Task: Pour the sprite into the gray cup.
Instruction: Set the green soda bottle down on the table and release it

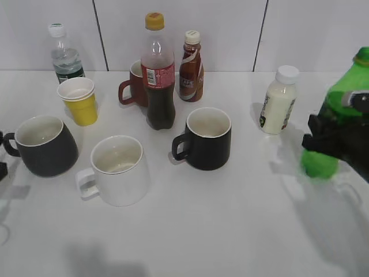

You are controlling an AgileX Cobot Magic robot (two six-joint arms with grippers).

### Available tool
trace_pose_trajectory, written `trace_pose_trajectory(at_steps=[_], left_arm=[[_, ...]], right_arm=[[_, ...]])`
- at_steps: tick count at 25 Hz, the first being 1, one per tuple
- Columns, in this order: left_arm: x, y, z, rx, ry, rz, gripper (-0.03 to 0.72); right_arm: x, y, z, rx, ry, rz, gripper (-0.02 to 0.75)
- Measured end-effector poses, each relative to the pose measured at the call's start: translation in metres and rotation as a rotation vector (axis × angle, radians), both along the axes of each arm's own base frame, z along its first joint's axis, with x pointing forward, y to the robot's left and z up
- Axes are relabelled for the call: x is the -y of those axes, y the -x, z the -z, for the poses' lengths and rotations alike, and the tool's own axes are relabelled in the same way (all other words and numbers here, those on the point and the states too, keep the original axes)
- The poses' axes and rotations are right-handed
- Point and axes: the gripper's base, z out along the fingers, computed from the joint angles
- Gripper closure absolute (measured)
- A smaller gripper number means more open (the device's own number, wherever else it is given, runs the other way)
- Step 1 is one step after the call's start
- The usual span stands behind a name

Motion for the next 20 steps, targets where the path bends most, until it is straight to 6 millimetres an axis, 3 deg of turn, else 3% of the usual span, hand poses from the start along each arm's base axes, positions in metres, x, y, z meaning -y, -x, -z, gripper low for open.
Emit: trace_pose_trajectory(at_steps=[2, 7, 11, 13, 16, 20], left_arm=[[0.001, 0.000, -0.009, 0.042, -0.003, 0.008, 0.422], [0.001, 0.001, -0.027, 0.128, -0.011, 0.017, 0.422], [0.001, 0.003, -0.037, 0.159, -0.006, 0.013, 0.422], [0.001, 0.004, -0.044, 0.172, 0.005, 0.007, 0.422], [0.000, 0.006, -0.057, 0.172, 0.001, -0.002, 0.422], [-0.004, 0.005, -0.091, 0.131, 0.020, -0.062, 0.421]], right_arm=[[0.000, 0.002, 0.010, -0.038, 0.030, -0.005, 0.319], [0.001, 0.006, 0.011, -0.029, 0.076, -0.019, 0.303], [0.001, 0.006, 0.010, -0.018, 0.081, -0.020, 0.118], [0.001, 0.006, 0.006, 0.002, 0.080, -0.021, 0.085], [0.001, 0.006, -0.015, 0.085, 0.082, -0.021, 0.075], [0.002, 0.010, -0.069, 0.241, 0.086, -0.020, 0.076]])
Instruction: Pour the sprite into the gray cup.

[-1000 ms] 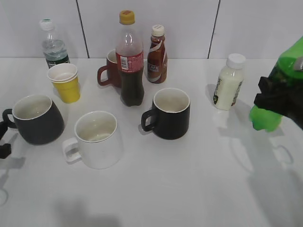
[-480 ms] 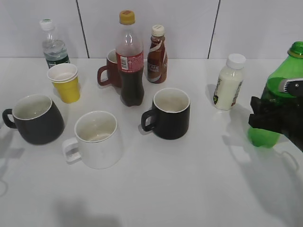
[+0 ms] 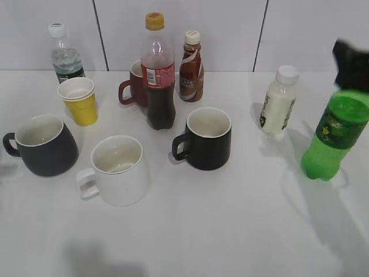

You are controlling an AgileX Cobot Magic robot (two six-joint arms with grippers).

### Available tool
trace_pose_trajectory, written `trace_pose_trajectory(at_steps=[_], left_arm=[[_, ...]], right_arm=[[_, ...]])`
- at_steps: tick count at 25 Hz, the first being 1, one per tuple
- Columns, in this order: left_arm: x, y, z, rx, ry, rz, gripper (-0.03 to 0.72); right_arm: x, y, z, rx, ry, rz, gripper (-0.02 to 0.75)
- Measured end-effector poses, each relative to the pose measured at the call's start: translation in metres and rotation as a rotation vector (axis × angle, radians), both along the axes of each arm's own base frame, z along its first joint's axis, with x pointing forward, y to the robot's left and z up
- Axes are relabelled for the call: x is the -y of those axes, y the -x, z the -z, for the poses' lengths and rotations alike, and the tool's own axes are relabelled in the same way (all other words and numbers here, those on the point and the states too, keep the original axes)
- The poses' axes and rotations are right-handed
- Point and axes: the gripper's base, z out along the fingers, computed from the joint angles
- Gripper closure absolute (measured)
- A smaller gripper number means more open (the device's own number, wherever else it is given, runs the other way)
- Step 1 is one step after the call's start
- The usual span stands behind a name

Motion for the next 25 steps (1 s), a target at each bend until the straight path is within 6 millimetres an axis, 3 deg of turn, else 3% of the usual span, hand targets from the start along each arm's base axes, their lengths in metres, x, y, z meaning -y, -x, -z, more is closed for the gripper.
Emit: trace_pose_trajectory(at_steps=[4, 7, 11, 14, 18, 25], left_arm=[[-0.007, 0.013, -0.058, -0.110, 0.018, -0.096, 0.420], [-0.010, 0.048, -0.098, -0.186, 0.050, -0.162, 0.393], [-0.009, 0.094, -0.120, -0.250, 0.074, -0.198, 0.323], [-0.006, 0.123, -0.117, -0.309, 0.115, -0.201, 0.300], [-0.001, 0.152, -0.111, -0.370, 0.154, -0.181, 0.294], [0.001, 0.202, -0.094, -0.410, 0.127, -0.168, 0.294]], right_arm=[[0.000, 0.014, -0.067, 0.021, -0.052, -0.039, 0.078], [-0.001, 0.037, -0.111, -0.035, -0.057, -0.098, 0.110], [0.004, 0.086, -0.146, -0.105, -0.047, -0.171, 0.164], [0.008, 0.127, -0.149, -0.206, -0.027, -0.223, 0.174], [0.015, 0.178, -0.135, -0.396, 0.027, -0.266, 0.176], [0.037, 0.237, -0.108, -0.578, 0.074, -0.175, 0.179]])
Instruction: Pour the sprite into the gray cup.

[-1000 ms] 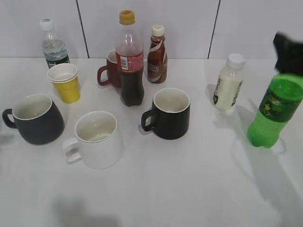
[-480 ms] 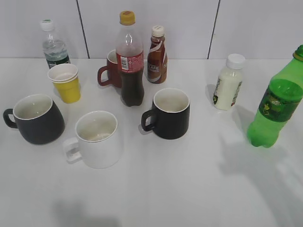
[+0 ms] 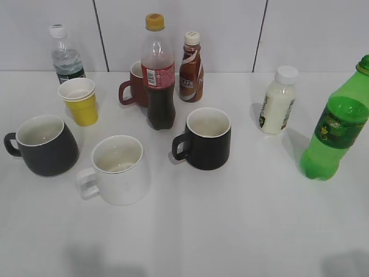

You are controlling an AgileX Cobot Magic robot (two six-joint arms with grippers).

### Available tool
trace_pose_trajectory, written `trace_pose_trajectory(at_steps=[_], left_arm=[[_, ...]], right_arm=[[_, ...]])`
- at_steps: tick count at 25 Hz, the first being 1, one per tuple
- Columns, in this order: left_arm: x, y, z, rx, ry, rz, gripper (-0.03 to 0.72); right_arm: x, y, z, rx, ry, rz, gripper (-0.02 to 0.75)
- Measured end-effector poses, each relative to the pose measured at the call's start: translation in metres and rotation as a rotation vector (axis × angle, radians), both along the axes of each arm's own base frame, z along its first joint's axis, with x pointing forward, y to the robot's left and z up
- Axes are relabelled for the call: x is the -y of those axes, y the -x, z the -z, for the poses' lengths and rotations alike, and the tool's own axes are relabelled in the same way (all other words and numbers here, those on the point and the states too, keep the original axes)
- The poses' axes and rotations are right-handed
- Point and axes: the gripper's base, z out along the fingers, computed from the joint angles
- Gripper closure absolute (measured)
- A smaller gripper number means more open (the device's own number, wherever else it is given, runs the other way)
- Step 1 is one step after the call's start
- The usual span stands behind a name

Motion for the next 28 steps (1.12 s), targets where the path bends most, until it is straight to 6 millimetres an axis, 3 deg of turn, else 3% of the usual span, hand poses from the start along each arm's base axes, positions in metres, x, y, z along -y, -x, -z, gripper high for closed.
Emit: trace_pose_trajectory(at_steps=[5, 11, 20, 28], left_arm=[[0.001, 0.023, 0.011, 0.097, -0.048, 0.025, 0.294], [0.004, 0.013, 0.014, 0.138, -0.029, 0.055, 0.314], [0.004, 0.014, 0.014, 0.155, -0.024, 0.074, 0.398], [0.003, 0.014, 0.014, 0.160, -0.022, 0.136, 0.465]], right_arm=[[0.006, 0.018, 0.018, 0.017, 0.008, 0.019, 0.181], [0.005, 0.012, 0.022, 0.081, -0.020, 0.028, 0.182], [0.005, 0.012, 0.020, 0.098, -0.031, 0.039, 0.182], [0.005, 0.019, 0.020, 0.145, -0.036, 0.167, 0.182]])
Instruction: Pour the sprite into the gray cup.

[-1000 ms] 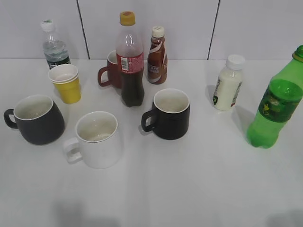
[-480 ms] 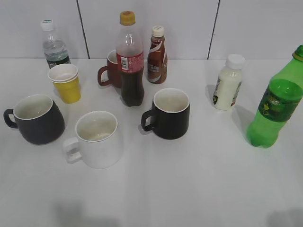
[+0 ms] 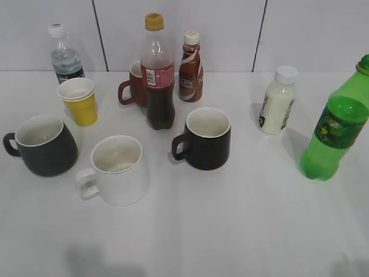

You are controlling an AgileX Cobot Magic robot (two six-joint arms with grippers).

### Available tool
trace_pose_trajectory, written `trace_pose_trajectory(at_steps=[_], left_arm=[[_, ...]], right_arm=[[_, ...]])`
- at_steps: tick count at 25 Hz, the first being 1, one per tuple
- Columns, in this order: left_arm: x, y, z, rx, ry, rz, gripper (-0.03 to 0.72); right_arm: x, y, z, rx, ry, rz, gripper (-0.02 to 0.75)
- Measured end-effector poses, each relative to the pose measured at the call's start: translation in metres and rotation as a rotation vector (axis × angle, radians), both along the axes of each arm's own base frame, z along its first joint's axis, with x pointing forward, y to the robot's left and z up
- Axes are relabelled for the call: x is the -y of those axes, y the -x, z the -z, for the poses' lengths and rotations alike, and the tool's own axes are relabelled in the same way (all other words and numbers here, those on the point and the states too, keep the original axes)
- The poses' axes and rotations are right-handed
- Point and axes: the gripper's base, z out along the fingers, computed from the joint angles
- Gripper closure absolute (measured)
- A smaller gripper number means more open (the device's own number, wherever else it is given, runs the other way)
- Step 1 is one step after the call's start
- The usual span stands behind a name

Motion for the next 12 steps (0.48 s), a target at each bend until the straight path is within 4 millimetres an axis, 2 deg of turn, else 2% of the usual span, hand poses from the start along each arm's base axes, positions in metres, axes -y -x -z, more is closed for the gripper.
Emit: trace_pose_trajectory(at_steps=[12], left_arm=[[0.0002, -0.0001, -0.0001, 0.001, 0.000, -0.020, 0.467]], right_arm=[[-0.0006, 0.0002, 0.0000, 0.001, -0.006, -0.001, 0.182]])
